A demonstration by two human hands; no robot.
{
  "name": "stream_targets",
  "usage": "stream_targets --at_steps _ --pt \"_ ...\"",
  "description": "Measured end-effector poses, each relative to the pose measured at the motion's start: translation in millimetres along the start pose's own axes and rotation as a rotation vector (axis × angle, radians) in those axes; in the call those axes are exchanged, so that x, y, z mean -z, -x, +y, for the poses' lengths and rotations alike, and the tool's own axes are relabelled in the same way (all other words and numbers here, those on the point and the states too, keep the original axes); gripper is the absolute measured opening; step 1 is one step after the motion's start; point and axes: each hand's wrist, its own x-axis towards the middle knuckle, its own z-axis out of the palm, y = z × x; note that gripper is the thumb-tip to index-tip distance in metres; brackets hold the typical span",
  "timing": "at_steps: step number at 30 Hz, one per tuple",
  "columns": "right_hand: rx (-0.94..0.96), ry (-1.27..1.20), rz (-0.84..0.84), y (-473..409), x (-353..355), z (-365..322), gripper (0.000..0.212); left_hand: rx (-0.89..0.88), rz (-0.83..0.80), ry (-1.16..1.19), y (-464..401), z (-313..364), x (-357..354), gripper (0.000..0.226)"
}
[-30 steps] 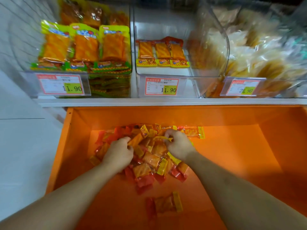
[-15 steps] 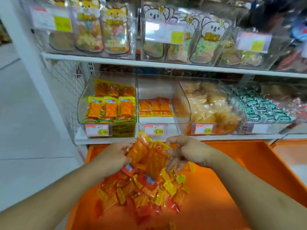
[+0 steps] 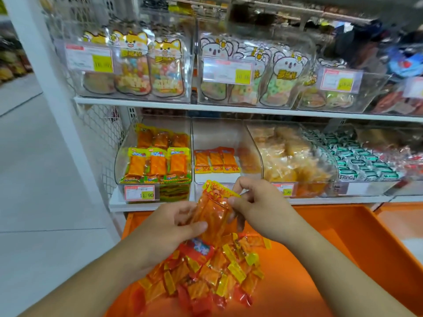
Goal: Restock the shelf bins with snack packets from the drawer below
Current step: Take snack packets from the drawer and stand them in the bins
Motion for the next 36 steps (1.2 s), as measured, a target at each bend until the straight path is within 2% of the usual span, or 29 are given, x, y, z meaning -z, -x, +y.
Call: stream_targets --at_steps 3,5,6,8,10,12,14,17,20,23,25,27,30,36 --pt "0.048 0.269 0.126 -6.6 -3.9 8.9 0.026 0.004 0.016 -0.038 -7.4 0.2 2.1 0.024" --pt "0.123 0.331 0.162 -8.4 -2.6 13.4 0.022 0.005 -0.017 -0.092 -11.2 2.1 4.0 0.027" --pt "0.173 0.35 0.129 -8.5 -1.6 12.7 0.028 0.005 -0.051 -0.134 -13.6 2.6 5.4 0.03" --pt "0.271 0.367 -0.019 -9.9 -2.1 8.1 0.056 0.002 -0.126 -0.252 -17.3 3.5 8.1 0.031" --pt "0.288 0.348 -0.164 -11.4 -7.9 6.0 0.066 0.021 -0.164 -0.322 -18.7 5.2 9.9 0.03" --pt "0.204 0.334 -0.227 -12.0 -13.4 8.1 0.06 0.039 -0.172 -0.34 -21.4 7.1 12.0 0.03" --pt "0.125 0.323 -0.238 -11.5 -14.1 8.7 0.046 0.053 -0.17 -0.325 -22.3 10.4 14.6 0.024" --pt "0.039 0.221 -0.256 -14.4 -9.3 12.1 0.029 0.082 -0.085 -0.115 -21.9 13.0 16.6 0.034" --pt "0.007 0.111 -0.285 -13.8 -7.3 15.1 0.024 0.101 0.022 0.114 -20.5 11.8 11.4 0.05" --pt "0.007 -0.052 -0.203 -9.9 -9.5 15.5 0.016 0.106 0.057 0.334 -15.9 10.4 5.4 0.044" --pt "0.006 -0.182 -0.1 -8.9 -10.5 16.4 0.015 0.063 0.043 0.413 -14.4 7.4 3.7 0.055" --pt "-0.043 -0.312 -0.01 -8.3 -13.2 16.1 0.016 0.024 0.029 0.44 -12.8 4.7 0.5 0.066" --pt "-0.102 -0.4 0.062 -5.6 -23.6 15.0 0.018 0.005 0.057 0.419 -9.4 4.7 -8.7 0.051" --pt "-0.124 -0.412 0.04 -2.4 -30.4 8.7 0.022 -0.048 0.245 0.253 -4.9 10.3 -11.7 0.031"
